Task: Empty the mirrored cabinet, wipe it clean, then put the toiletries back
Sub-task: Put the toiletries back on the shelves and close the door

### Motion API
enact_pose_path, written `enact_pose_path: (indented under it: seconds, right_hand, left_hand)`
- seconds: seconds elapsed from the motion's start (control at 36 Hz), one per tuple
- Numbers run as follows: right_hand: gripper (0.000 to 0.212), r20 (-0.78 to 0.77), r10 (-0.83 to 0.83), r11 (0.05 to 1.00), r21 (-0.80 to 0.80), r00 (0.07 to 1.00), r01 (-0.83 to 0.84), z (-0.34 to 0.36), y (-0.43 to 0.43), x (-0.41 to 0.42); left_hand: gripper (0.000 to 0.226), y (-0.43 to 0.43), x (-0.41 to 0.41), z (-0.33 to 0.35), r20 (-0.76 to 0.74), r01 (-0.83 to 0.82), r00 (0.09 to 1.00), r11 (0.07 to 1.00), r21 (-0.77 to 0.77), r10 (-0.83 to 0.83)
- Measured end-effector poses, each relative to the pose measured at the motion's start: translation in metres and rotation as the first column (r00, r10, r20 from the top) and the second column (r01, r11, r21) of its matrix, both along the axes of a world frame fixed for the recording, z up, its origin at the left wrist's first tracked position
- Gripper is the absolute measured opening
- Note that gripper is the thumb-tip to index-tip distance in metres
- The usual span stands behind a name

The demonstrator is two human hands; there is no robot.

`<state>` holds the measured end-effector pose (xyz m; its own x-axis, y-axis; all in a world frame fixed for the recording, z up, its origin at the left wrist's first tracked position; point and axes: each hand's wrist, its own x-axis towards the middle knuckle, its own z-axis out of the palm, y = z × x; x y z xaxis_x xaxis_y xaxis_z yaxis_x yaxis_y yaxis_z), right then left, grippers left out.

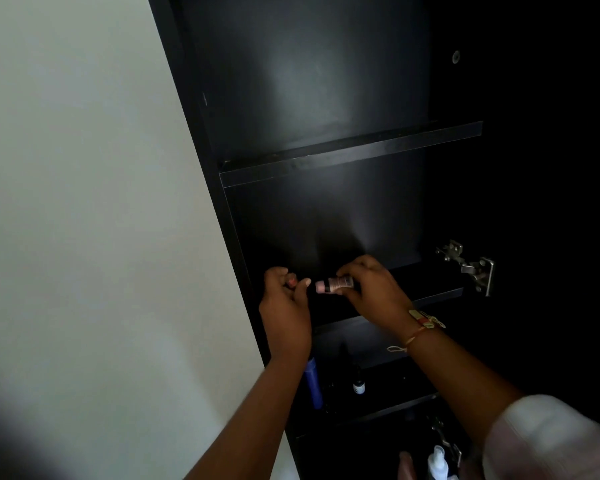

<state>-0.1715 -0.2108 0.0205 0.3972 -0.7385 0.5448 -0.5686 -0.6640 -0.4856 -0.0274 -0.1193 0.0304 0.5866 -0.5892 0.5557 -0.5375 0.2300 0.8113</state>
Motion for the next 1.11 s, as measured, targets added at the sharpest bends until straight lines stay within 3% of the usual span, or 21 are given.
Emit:
enact_pose_path:
  seconds: [0.19, 0.5, 0.78, 1.11]
  right_hand:
    - [0.031, -0.005, -0.015, 1.000, -0.007, 1.000, 0.015, -0.0027, -0.0021, 0.0006]
    - [0.042, 0.027, -0.005, 1.000, -0.030, 1.000, 0.006, -0.0028, -0.0008, 0.0008]
    - [0.042, 0.029, -0.006, 0.999, -0.052, 1.000, 0.007, -0.0045, 0.0001, -0.0002]
    - [0.043, 0.050, -0.011, 0.998, -0.065, 0.999, 0.014, -0.0040, 0.0012, 0.0005]
  left_hand:
    - [0.027, -0.0022, -0.0032, 0.0009, 0.064, -0.043, 0.997, 0.994, 0.098, 0.037]
    - [0.038, -0.0075, -0.0008, 0.0026, 0.045, -0.018, 0.999, 0.982, 0.190, 0.010]
    - [0.025, -0.0079, 0.0031, 0.0036, 0.069, -0.036, 0.997, 0.963, 0.268, 0.018]
    - [0.046, -0.0011, 0.0001, 0.0053, 0.048, -0.013, 0.999, 0.961, 0.275, 0.000]
